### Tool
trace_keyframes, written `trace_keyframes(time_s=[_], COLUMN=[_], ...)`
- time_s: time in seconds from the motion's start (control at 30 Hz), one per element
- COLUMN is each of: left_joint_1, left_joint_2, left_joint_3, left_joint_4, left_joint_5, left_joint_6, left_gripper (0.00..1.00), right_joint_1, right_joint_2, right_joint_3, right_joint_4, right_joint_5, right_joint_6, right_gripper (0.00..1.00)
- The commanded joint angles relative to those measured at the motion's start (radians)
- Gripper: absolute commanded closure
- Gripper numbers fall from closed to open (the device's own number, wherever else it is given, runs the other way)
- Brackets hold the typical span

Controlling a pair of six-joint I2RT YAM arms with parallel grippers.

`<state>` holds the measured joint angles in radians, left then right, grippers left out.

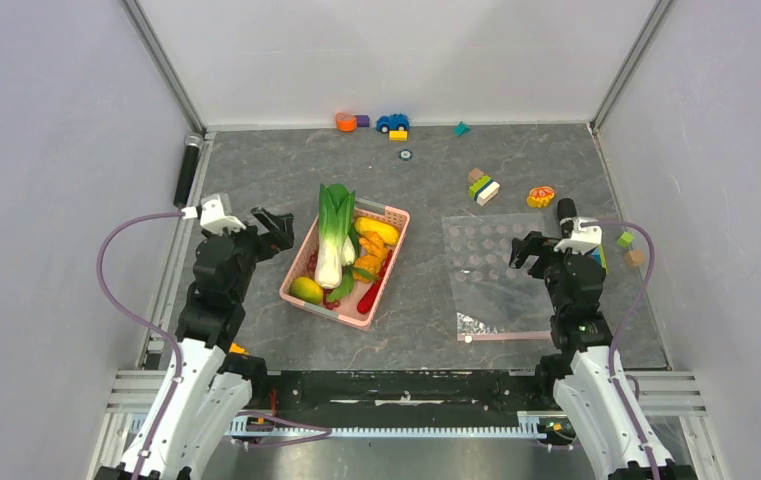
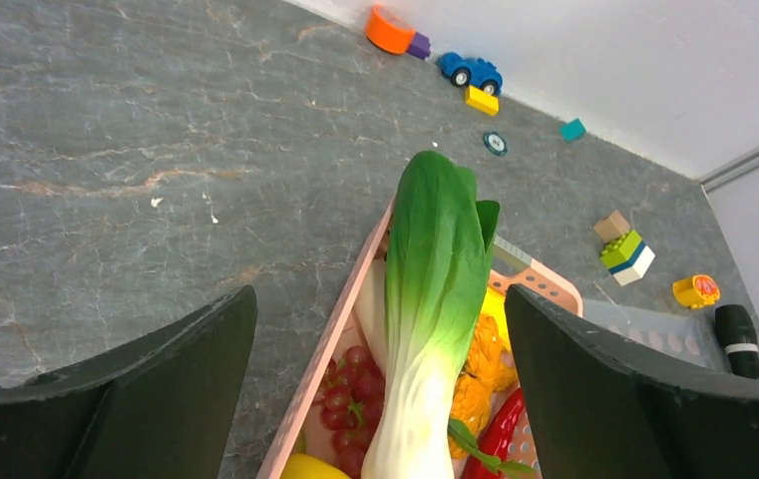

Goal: Place the food in the zip-top bag and seal the zipper
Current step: Pick up the zipper food storage bag at the center of the board.

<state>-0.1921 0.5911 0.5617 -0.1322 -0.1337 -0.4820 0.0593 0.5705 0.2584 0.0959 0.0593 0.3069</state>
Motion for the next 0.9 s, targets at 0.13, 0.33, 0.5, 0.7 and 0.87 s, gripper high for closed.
trace_keyframes(time_s=[0.13, 0.33, 0.5, 0.7, 0.87], left_joint_1=[-0.003, -0.003, -0.003, -0.003, -0.003], left_joint_2=[0.044, 0.070, 0.106, 0.118, 0.108], left_joint_3=[0.033, 0.029, 0.043, 0.047, 0.046], left_joint_4=[0.009, 0.028, 0.017, 0.017, 0.016], left_joint_5=[0.045, 0.051, 0.056, 0.073, 0.079], left_joint_6=[-0.030, -0.033, -0.029, -0.026, -0.023], left_gripper=[0.00, 0.00, 0.00, 0.00, 0.00], right_joint_1=[0.005, 0.088, 0.419, 0.586, 0.609], right_joint_2=[-0.001, 0.248, 0.372, 0.503, 0.569], right_joint_3=[0.109, 0.208, 0.281, 0.313, 0.285], right_joint_4=[-0.129, -0.404, -0.567, -0.606, -0.498], right_joint_5=[-0.274, -0.447, -0.122, -0.002, 0.023], right_joint_6=[-0.087, -0.123, -0.124, -0.104, -0.084], right_gripper=[0.02, 0.02, 0.02, 0.02, 0.01])
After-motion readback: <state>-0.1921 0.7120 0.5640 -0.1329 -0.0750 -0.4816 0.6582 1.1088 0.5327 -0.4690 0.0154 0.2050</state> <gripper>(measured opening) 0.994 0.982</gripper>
